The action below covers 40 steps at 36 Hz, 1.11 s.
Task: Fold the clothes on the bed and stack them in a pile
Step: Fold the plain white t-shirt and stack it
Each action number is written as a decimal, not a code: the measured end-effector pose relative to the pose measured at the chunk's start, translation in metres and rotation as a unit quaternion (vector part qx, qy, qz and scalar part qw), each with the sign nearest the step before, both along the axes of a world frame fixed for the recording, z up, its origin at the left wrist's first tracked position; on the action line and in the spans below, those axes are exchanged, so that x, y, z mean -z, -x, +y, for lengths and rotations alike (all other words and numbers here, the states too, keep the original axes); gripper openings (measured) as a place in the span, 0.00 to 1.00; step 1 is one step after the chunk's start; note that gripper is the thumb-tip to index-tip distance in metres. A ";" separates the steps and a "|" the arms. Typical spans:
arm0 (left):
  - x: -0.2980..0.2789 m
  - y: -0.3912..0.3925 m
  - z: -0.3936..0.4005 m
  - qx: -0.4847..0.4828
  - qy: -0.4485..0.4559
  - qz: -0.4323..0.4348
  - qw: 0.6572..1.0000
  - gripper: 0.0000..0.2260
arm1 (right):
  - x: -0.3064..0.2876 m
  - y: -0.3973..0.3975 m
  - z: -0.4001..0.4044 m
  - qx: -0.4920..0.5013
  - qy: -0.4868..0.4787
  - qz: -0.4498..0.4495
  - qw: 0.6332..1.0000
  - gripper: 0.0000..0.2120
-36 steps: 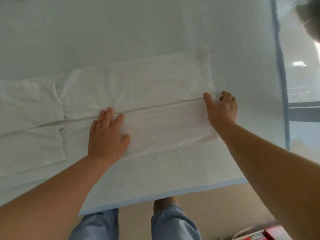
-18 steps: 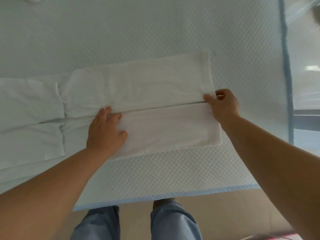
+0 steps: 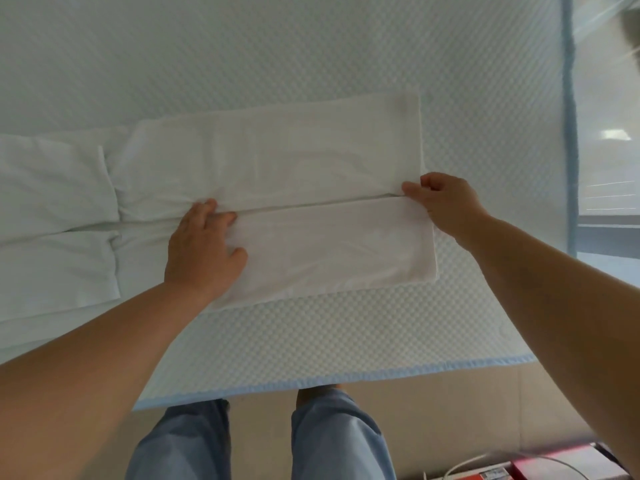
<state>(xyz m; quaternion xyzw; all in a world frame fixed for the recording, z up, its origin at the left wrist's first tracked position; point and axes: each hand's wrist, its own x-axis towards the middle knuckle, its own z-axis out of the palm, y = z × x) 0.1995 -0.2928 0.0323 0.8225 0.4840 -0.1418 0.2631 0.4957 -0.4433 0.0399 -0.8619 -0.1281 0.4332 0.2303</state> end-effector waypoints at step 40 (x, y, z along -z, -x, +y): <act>-0.037 0.064 0.034 -0.195 0.090 -0.153 0.965 0.12 | -0.101 0.133 0.096 -0.249 -0.050 -0.217 0.943 0.15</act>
